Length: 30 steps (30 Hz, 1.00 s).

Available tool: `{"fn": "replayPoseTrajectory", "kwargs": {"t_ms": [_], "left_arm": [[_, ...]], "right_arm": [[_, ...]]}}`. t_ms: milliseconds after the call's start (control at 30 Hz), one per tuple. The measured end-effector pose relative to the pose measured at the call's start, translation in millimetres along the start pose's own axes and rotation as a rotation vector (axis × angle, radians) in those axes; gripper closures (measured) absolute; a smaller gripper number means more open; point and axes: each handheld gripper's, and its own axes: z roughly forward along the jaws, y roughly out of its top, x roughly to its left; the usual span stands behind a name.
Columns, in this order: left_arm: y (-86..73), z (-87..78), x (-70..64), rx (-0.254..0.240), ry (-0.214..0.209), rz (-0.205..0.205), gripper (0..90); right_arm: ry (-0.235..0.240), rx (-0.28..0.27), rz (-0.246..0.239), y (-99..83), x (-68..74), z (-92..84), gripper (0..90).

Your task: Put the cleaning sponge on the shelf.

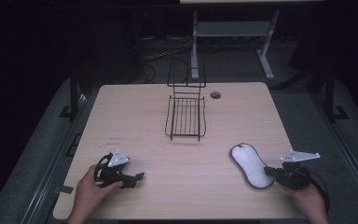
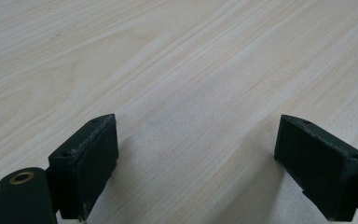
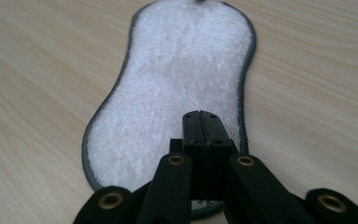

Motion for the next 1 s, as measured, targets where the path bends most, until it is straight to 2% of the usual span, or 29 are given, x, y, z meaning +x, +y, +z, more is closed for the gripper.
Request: {"fn": "replayPoseTrajectory", "kwargs": {"t_ms": [100, 167, 267, 400, 533, 767, 1000], "left_arm": [[0.0, 0.0, 0.0, -0.001, 0.000, 0.000, 12.7], [0.0, 0.0, 0.0, 0.000, 0.000, 0.000, 12.7], [0.0, 0.0, 0.0, 0.000, 0.000, 0.000, 12.7], [0.0, 0.0, 0.0, 0.000, 0.000, 0.000, 12.7], [0.0, 0.0, 0.0, 0.000, 0.000, 0.000, 12.7], [0.0, 0.0, 0.0, 0.000, 0.000, 0.000, 12.7], [0.0, 0.0, 0.0, -0.001, 0.000, -0.001, 12.7]], "right_arm": [[-0.005, 0.000, 0.024, -0.6, -4.5, -0.7, 89.0], [0.009, -0.003, 0.035, -0.5, -6.0, -1.1, 85.4], [0.044, -0.019, 0.062, 1.8, -6.7, -2.5, 74.6], [0.047, -0.052, 0.084, 8.4, -6.0, -3.0, 52.2], [0.027, -0.049, 0.087, 15.8, -4.2, 4.2, 33.7], [0.000, -0.038, 0.073, 28.4, 0.2, 20.3, 19.9], [-0.018, -0.004, 0.067, 34.8, 2.3, 33.3, 13.9]]}}
